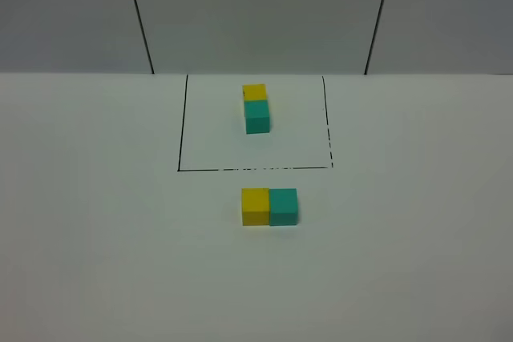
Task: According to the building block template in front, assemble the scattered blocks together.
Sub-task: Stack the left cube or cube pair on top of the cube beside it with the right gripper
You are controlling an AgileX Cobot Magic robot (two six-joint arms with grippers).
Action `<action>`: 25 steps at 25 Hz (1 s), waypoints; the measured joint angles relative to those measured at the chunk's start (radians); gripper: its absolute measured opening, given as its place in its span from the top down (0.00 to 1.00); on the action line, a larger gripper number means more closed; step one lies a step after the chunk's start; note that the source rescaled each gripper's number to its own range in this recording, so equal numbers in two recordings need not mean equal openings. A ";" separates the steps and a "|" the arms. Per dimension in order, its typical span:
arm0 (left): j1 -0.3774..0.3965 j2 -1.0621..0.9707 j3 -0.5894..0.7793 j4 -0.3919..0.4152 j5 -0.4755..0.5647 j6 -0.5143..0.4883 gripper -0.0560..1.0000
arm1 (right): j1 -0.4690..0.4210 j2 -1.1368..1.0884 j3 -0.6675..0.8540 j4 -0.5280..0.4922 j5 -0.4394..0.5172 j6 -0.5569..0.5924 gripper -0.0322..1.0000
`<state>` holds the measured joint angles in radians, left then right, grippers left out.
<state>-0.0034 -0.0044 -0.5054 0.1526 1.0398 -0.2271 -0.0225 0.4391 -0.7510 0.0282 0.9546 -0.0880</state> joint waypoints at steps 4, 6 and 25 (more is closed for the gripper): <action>-0.001 0.000 0.000 0.000 0.000 0.000 0.37 | 0.049 -0.152 0.126 -0.052 0.041 0.067 0.00; -0.001 0.000 0.000 0.000 0.000 0.000 0.37 | 0.050 -0.222 0.166 -0.060 0.066 0.082 0.00; -0.001 0.000 0.000 0.000 0.000 0.000 0.37 | 0.052 -0.386 0.243 -0.070 0.096 0.130 0.11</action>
<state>-0.0047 -0.0044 -0.5054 0.1526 1.0398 -0.2271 0.0291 0.0536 -0.5080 -0.0421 1.0503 0.0421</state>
